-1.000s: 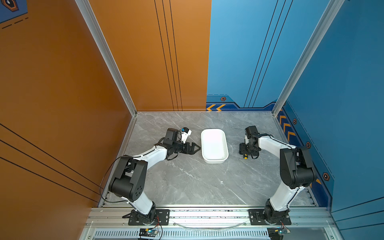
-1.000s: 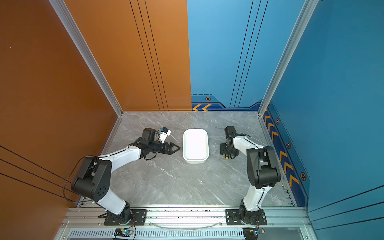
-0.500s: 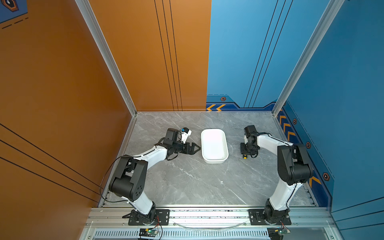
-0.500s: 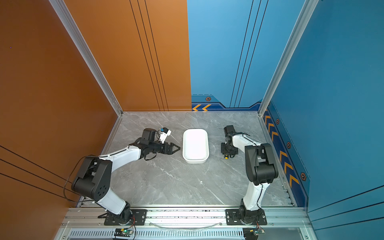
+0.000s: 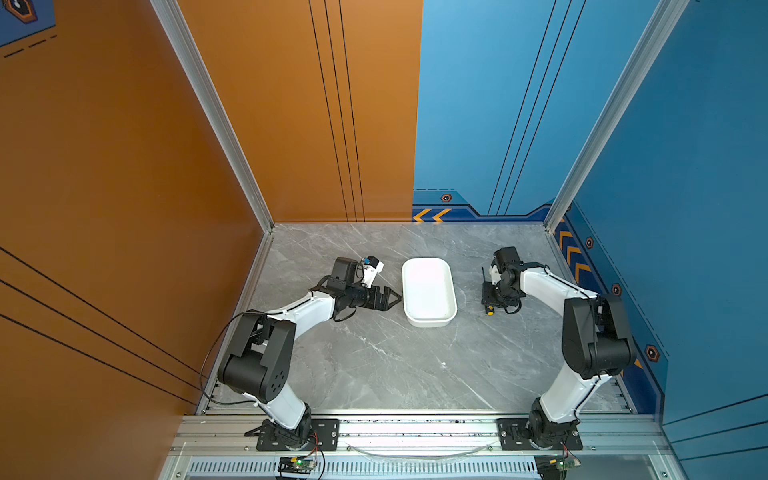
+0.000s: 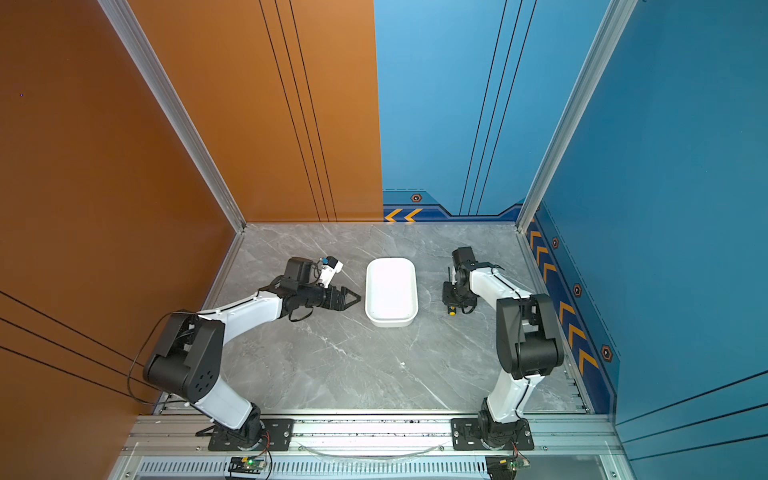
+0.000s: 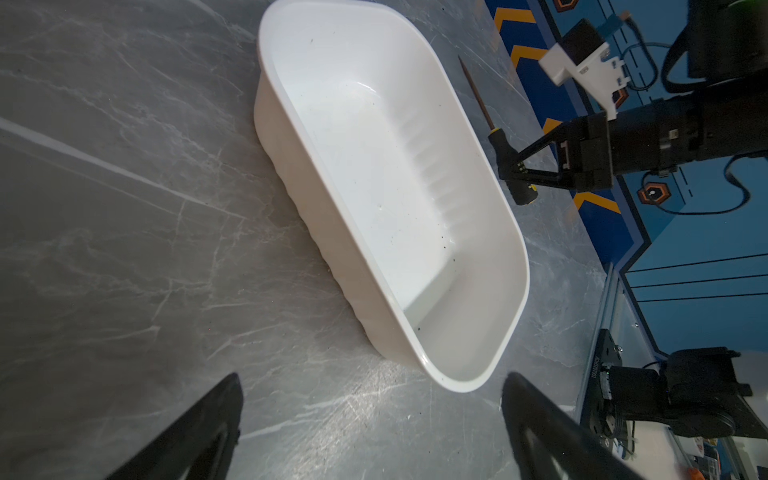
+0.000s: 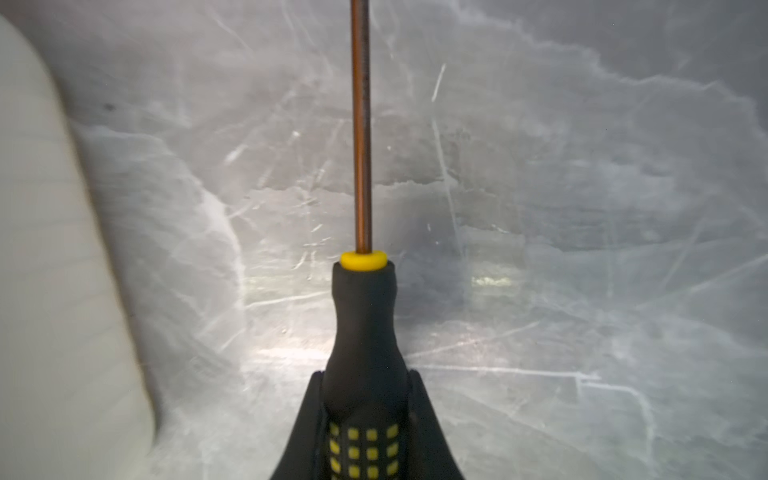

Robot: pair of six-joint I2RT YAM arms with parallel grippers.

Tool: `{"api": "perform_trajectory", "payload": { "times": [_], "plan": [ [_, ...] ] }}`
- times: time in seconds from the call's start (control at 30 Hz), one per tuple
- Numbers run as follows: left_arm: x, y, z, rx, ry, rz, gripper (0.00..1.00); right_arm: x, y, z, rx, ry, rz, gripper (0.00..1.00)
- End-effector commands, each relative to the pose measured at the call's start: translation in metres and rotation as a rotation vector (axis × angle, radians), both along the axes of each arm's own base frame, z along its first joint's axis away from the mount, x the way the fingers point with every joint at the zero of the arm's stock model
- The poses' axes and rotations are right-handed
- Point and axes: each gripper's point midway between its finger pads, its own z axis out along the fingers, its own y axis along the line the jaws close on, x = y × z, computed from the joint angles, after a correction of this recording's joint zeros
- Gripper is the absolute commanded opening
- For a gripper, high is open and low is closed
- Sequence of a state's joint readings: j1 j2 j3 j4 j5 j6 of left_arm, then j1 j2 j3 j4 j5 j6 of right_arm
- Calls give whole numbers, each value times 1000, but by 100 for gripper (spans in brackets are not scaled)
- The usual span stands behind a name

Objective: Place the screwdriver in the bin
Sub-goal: 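Lift the screwdriver with the right gripper toward the white bin, then carry the screwdriver over the bin and lower it inside with the right gripper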

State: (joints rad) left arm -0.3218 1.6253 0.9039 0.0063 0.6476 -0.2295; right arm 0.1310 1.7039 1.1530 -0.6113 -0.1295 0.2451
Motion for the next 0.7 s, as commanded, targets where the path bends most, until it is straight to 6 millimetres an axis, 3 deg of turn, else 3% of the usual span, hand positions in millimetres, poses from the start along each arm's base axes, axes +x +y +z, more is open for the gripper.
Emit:
{"api": "perform_trajectory", "payload": {
  "times": [0.0,0.17,0.3,0.43,0.67],
  "plan": [
    [-4,3,4,18,-14,-4,98,-2,19,53,74,-102,14,0],
    [-3,1,6,-2,-8,-9,98,-7,55,105,150,-213,59,0],
    [-3,0,10,-18,-9,-10,98,-15,99,123,189,-242,127,0],
    [-3,-1,11,-27,-1,-8,98,-17,135,119,207,-251,164,0],
    [-1,-4,12,-49,0,2,98,-15,172,76,193,-167,194,0]
  ]
}}
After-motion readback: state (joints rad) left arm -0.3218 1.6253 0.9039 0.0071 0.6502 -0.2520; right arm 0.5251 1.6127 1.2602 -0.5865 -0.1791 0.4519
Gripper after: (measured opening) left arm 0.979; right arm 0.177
